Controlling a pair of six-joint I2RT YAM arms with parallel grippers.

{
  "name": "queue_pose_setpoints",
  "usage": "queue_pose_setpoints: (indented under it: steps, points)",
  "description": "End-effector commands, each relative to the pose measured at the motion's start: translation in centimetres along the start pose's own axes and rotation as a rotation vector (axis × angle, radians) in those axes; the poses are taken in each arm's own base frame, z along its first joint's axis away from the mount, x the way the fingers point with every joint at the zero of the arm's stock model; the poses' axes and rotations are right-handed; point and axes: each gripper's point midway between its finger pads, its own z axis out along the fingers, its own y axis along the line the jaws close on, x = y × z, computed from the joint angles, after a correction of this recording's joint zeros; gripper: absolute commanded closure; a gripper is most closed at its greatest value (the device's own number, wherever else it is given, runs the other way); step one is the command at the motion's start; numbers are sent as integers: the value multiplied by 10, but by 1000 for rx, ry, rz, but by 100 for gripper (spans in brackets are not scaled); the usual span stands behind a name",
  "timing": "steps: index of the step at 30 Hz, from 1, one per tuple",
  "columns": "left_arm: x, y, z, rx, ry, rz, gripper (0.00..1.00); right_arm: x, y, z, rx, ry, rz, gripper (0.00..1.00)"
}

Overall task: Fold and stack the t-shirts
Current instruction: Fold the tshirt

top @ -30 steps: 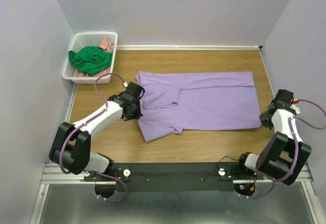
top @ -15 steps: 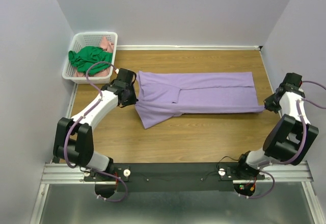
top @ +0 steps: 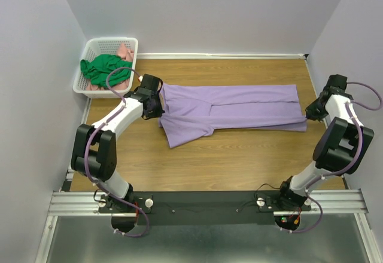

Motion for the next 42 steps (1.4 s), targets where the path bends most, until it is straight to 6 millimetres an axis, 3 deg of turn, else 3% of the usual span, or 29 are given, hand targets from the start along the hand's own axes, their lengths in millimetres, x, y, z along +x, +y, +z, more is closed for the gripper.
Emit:
queue_pose_setpoints:
  steps: [1, 15, 26, 42]
  points:
    - [-13, 3, 8, -26, -26, 10, 100, -11, 7, 8, 15, -20, -43, 99]
    - [-26, 4, 31, -60, -30, 5, 100, -11, 10, 43, 60, 3, -62, 99]
    - [-19, 7, 39, -62, -21, -10, 100, -16, 20, 45, 29, -7, -63, 99]
    - [-26, 10, 50, -84, -49, -36, 100, -15, 37, 55, -9, -6, -96, 98]
